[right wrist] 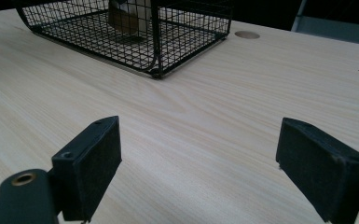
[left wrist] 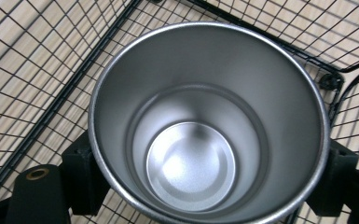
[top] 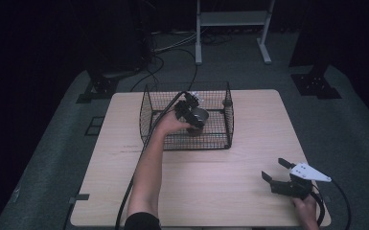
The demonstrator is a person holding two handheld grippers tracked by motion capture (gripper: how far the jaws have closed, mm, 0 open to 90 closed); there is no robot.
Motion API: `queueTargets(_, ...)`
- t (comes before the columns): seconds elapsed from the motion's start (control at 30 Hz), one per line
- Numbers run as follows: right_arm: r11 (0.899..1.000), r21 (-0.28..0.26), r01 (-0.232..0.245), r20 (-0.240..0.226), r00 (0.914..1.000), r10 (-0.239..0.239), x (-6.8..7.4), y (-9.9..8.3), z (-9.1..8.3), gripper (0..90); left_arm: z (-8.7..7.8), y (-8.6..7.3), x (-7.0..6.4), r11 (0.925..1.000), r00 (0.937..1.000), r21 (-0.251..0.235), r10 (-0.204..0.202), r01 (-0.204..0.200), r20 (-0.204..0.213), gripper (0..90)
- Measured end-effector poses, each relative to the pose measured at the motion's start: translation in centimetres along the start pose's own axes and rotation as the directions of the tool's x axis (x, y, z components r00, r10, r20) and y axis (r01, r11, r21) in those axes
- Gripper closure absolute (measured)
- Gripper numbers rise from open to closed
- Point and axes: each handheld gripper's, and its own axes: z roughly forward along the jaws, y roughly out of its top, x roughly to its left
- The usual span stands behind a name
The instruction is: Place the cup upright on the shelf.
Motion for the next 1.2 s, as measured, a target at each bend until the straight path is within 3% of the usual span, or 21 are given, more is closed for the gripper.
queueTargets(0.17,1.000,0.001,-0.002,-0.001,1.0000,0.002,0.0,0.0,0.0,13.3,0.2,-0.4,0.1,0.9995,1.0000,0.030,0.005,-0.005,0.003,17.7)
queueTargets(0.23,1.000,0.001,-0.002,-0.002,1.0000,0.002,0.0,0.0,0.0,13.3,0.2,-0.7,0.2,0.9999,1.0000,0.010,-0.007,0.007,0.005,17.7)
queueTargets(0.33,1.000,0.000,0.000,-0.001,1.0000,0.000,0.0,0.0,0.0,13.3,0.2,-0.9,0.3,0.9997,0.9999,0.022,-0.014,0.013,0.005,17.6)
queueTargets(0.47,1.000,-0.001,-0.002,0.000,1.0000,0.002,0.0,0.0,0.0,13.3,-0.1,-1.1,0.2,0.9986,0.9999,0.051,0.011,-0.011,-0.002,17.4)
queueTargets(0.6,1.000,-0.002,-0.003,0.000,1.0000,0.003,0.0,0.0,0.0,13.3,0.0,-1.3,0.3,0.9977,1.0000,0.068,0.001,-0.001,-0.005,15.8)
queueTargets(0.73,1.000,-0.003,0.001,-0.006,1.0000,-0.001,0.0,0.0,0.0,13.3,-0.3,-1.3,0.0,0.9995,0.9998,0.028,-0.015,0.015,-0.014,14.0)
queueTargets(0.83,1.000,-0.003,0.001,-0.008,1.0000,-0.001,0.0,0.0,0.0,13.3,-0.4,-1.4,0.0,0.9993,0.9997,0.034,-0.016,0.016,-0.017,12.8)
queueTargets(1.2,1.000,0.001,0.009,-0.007,0.9999,-0.009,0.1,0.0,0.0,13.3,-2.5,-1.9,0.3,0.9987,0.9993,-0.039,-0.034,0.034,-0.013,7.8)
